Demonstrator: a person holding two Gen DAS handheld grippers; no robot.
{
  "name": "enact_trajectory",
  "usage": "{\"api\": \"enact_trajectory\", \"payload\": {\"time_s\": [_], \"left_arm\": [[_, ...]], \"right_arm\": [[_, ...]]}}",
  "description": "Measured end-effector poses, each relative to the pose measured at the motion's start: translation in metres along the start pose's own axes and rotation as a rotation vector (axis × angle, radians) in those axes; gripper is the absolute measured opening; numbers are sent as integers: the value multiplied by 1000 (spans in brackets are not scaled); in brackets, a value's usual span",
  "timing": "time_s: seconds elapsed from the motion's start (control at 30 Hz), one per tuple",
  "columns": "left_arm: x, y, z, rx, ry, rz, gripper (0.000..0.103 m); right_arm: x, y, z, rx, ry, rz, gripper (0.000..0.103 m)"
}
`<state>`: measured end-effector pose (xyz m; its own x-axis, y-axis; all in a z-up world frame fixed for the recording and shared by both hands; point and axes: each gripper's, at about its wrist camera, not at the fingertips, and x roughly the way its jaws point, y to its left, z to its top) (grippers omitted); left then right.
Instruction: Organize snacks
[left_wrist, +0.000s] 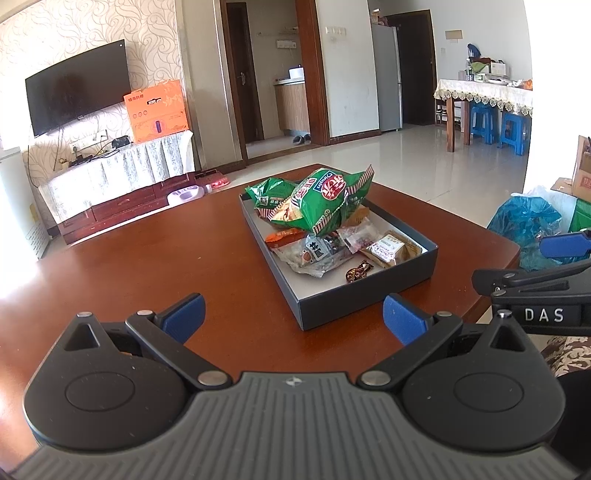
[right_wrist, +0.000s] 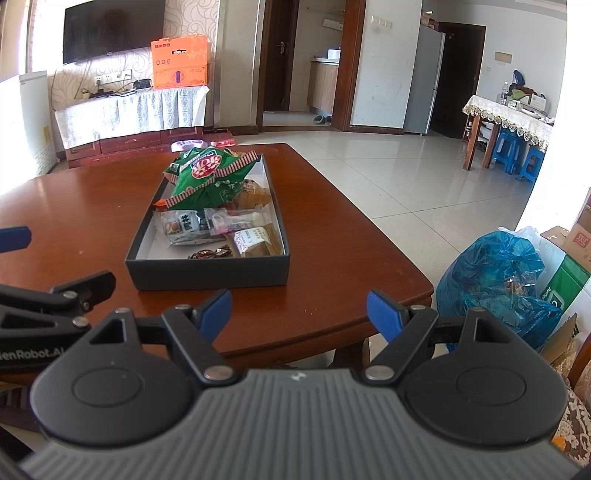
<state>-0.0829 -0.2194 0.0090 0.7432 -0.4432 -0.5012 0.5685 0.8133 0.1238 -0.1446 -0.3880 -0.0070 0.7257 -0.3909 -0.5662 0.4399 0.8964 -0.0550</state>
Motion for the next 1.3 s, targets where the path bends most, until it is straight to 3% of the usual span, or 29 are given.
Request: {"api": "enact_trajectory", "payload": {"time_s": [0.73,1.3], "left_arm": [[18,-1,-5,3,110,16,103],[18,0,-6,-6,88,-5,103]], "right_arm": [[5,0,-1,-23,27,-5,82],[5,0,0,-24,29,-5,82]]}}
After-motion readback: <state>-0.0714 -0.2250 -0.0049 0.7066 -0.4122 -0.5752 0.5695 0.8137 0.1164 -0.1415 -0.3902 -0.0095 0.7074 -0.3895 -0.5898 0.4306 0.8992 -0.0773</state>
